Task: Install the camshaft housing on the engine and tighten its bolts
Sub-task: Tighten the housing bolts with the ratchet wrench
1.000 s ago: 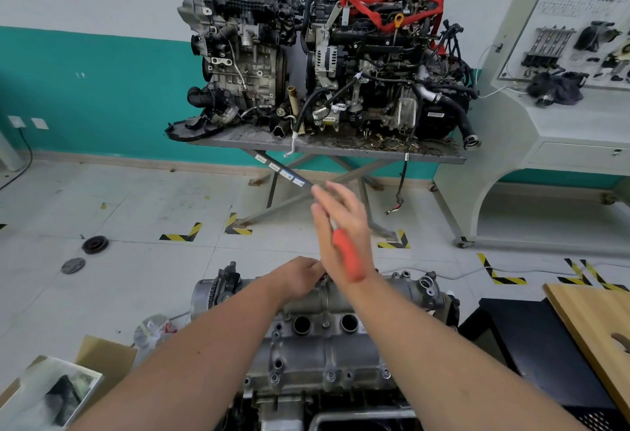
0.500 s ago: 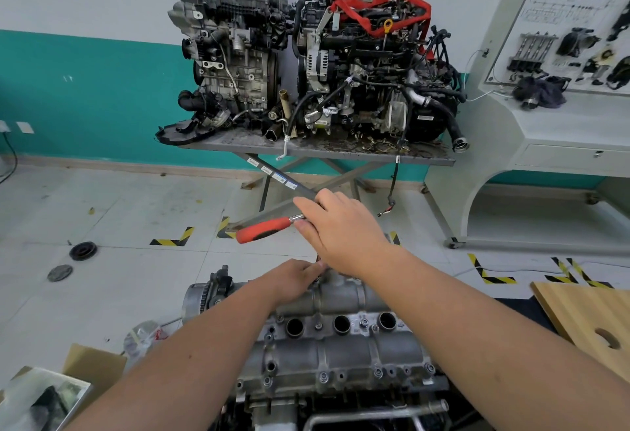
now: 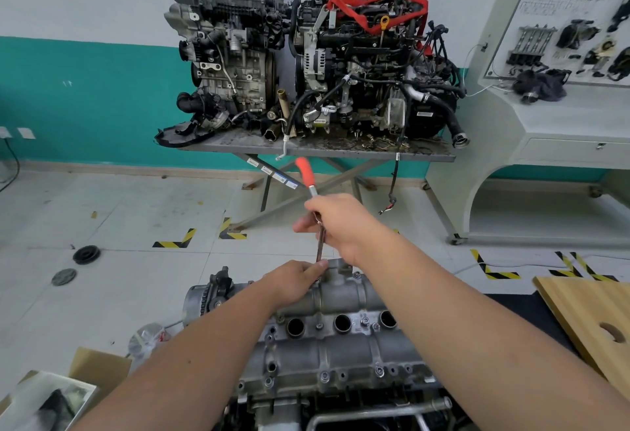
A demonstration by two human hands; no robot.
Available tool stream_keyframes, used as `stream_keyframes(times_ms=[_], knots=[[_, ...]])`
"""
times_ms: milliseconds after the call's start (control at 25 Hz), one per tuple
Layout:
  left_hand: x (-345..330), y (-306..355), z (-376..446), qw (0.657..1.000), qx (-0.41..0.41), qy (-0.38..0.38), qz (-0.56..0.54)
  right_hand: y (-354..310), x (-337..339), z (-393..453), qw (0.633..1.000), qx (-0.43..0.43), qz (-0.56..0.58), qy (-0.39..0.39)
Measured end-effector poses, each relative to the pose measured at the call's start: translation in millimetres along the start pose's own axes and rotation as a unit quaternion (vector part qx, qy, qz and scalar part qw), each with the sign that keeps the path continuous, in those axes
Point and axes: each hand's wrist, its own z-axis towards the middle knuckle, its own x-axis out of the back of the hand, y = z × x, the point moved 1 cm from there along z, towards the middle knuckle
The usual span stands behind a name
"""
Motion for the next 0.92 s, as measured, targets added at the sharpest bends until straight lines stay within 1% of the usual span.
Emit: stream_keyframes(times_ms=[40, 80, 120, 160, 200, 240, 280, 320, 360, 400, 440, 480, 520, 560, 600, 640, 680, 760, 840, 920], knots=[[0.5, 0.5, -0.2, 1.0, -0.005, 0.0, 0.001, 2.2, -1.4, -0.6, 0.986, -0.04, 0.159, -0.004], [1.5, 1.5, -0.6, 1.0, -0.009, 0.001, -0.001, 5.8, -3.8, 1.6, 0.952, -0.054, 0.3, 0.014], [2.3, 3.0, -1.3, 1.0, -0.012, 0.003, -0.002, 11.7, -7.3, 5.5, 0.91, -0.05, 0.41, 0.041], [2.7, 3.1, -0.7, 1.0, -0.01, 0.005, -0.005, 19.0, -11.1, 8.5, 0.881, -0.024, 0.468, 0.069], [3.3, 3.2, -0.3, 1.0, -0.005, 0.006, -0.009, 25.9, -14.4, 8.9, 0.888, 0.027, 0.449, 0.097], [3.1, 3.1, 0.0, 1.0, 0.001, 0.006, -0.006, 32.6, -17.3, 7.5, 0.919, 0.095, 0.362, 0.123], [3.6, 3.1, -0.1, 1.0, 0.006, 0.002, 0.003, 38.6, -21.4, 3.5, 0.947, 0.165, 0.24, 0.138], [3.9, 3.1, 0.0, 1.0, 0.003, 0.002, 0.019, 45.3, -23.8, -0.5, 0.95, 0.249, 0.113, 0.149], [4.6, 4.5, -0.8, 1.0, -0.007, 0.0, 0.027, 51.3, -21.1, -1.2, 0.922, 0.344, -0.015, 0.177], [3.9, 6.4, -1.2, 1.0, -0.024, -0.002, -0.004, 53.8, -16.0, 1.9, 0.861, 0.439, -0.148, 0.209], [2.9, 8.6, -2.5, 0.997, -0.046, -0.007, -0.062, 52.4, -9.5, 5.6, 0.786, 0.506, -0.274, 0.225], [2.4, 11.2, -3.7, 0.991, -0.069, -0.013, -0.112, 48.2, -4.0, 8.3, 0.722, 0.534, -0.375, 0.23], [3.4, 12.9, -3.7, 0.99, -0.084, -0.001, -0.114, 43.1, 1.5, 10.1, 0.682, 0.528, -0.453, 0.225], [4.4, 12.1, -3.2, 0.994, -0.068, 0.007, -0.08, 36.4, 6.2, 10.5, 0.654, 0.508, -0.513, 0.226], [4.2, 8.9, -1.4, 0.999, -0.033, 0.002, -0.037, 30.2, 9.2, 8.3, 0.633, 0.48, -0.565, 0.224], [5.0, 5.0, 0.8, 1.0, 0.005, -0.01, 0.001, 26.1, 11.3, 5.4, 0.621, 0.453, -0.603, 0.212], [6.1, 1.3, 2.4, 0.999, 0.029, -0.023, 0.01, 23.6, 12.6, 2.8, 0.621, 0.425, -0.631, 0.189], [6.3, 0.3, 4.3, 0.999, 0.03, -0.035, 0.007, 22.4, 14.9, 1.0, 0.641, 0.381, -0.653, 0.134], [5.1, 0.1, 5.4, 0.999, 0.014, -0.03, 0.004, 22.4, 15.2, 0.2, 0.657, 0.376, -0.643, 0.118], [4.2, -0.9, 4.9, 1.0, 0.008, -0.021, 0.009, 22.5, 13.2, 0.6, 0.663, 0.375, -0.637, 0.117]])
